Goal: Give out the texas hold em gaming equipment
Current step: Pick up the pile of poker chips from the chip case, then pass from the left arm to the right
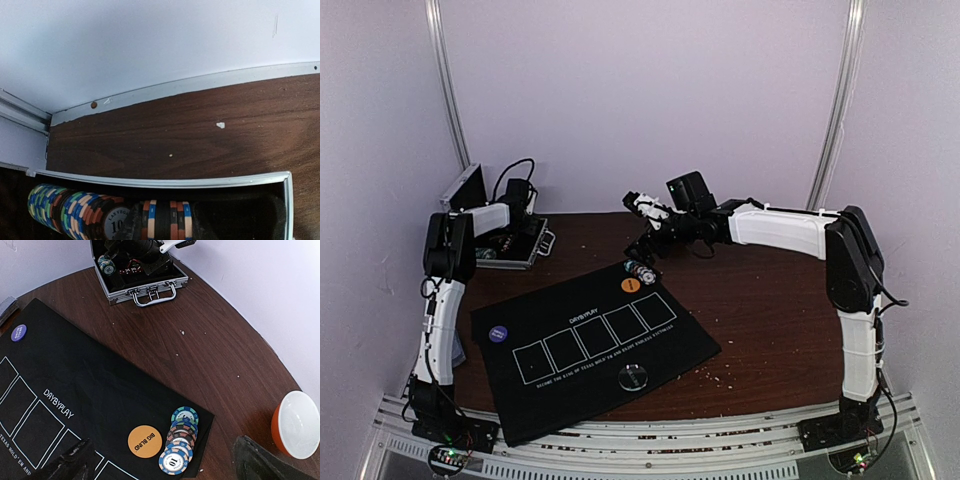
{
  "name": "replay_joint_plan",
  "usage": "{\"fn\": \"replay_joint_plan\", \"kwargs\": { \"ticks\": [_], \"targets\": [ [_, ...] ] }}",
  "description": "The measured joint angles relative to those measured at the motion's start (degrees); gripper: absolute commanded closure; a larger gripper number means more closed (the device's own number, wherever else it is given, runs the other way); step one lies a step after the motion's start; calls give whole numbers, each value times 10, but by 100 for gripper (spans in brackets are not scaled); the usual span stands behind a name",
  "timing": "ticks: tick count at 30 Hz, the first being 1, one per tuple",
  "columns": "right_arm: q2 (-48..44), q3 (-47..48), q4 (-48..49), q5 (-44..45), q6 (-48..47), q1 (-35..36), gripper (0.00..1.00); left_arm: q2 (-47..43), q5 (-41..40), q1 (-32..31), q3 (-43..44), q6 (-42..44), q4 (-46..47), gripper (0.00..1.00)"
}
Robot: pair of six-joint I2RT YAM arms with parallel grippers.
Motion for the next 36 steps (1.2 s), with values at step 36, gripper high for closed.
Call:
{"fn": "replay_joint_plan", "kwargs": {
  "ticks": [36],
  "targets": [
    [-12, -9, 61, 9, -52, 145, 4, -688, 471, -4, -834, -404, 50, 100]
  ]
}}
